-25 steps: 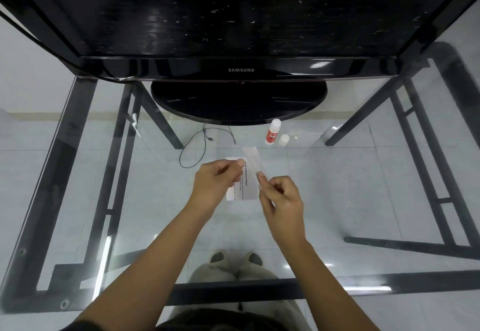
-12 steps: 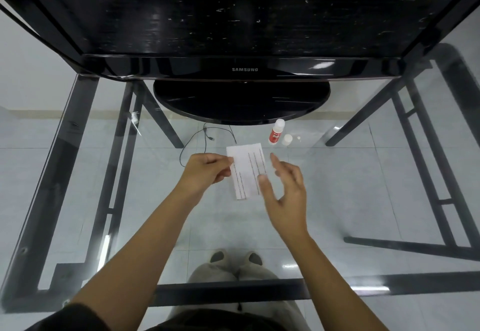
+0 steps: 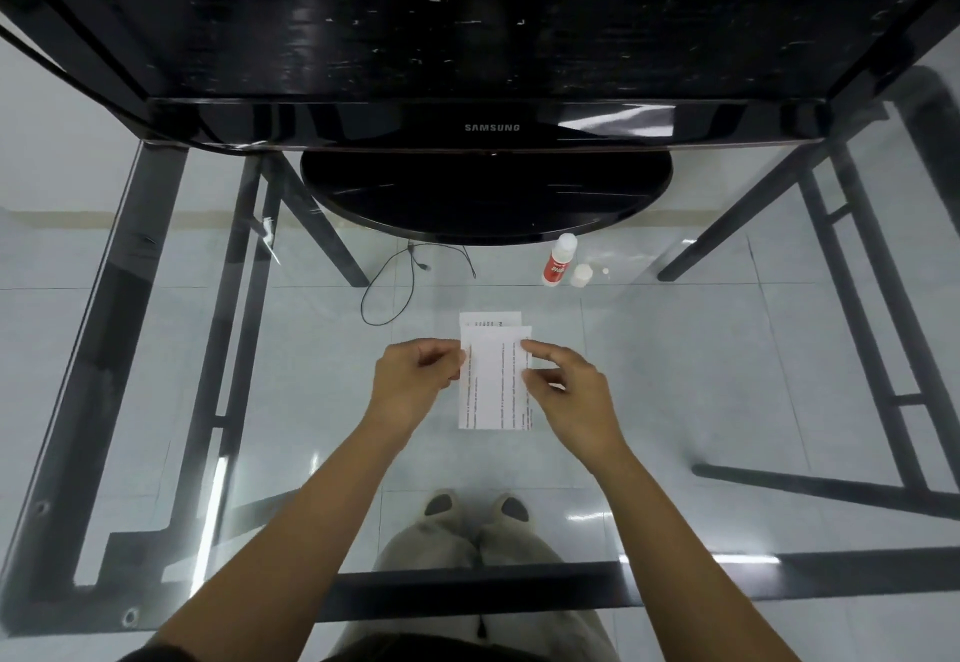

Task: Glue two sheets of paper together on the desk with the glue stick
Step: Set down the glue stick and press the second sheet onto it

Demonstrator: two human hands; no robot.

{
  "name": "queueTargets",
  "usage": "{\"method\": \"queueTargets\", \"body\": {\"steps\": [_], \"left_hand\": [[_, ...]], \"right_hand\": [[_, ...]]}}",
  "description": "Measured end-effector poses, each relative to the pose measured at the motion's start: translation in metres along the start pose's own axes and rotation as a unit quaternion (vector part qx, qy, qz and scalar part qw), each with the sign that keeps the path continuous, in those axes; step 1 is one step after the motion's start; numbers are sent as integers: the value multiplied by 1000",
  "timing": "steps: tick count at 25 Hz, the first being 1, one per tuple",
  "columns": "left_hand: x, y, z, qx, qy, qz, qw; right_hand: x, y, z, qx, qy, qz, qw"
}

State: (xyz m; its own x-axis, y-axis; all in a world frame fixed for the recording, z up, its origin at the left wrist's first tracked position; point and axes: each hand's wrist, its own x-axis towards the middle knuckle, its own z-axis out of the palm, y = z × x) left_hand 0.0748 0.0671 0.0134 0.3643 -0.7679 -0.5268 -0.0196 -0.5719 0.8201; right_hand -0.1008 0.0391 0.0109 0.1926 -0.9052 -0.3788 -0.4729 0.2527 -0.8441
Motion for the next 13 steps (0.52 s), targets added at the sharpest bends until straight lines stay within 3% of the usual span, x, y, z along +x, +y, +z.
{"method": "queueTargets", "body": {"steps": [7, 13], "left_hand": [[14, -5, 17, 112, 94, 123, 982], [28, -3, 19, 159, 100, 128, 974]], "right_hand": [[24, 5, 7, -16, 30, -4, 999], [35, 10, 11, -39, 30, -26, 998]]}}
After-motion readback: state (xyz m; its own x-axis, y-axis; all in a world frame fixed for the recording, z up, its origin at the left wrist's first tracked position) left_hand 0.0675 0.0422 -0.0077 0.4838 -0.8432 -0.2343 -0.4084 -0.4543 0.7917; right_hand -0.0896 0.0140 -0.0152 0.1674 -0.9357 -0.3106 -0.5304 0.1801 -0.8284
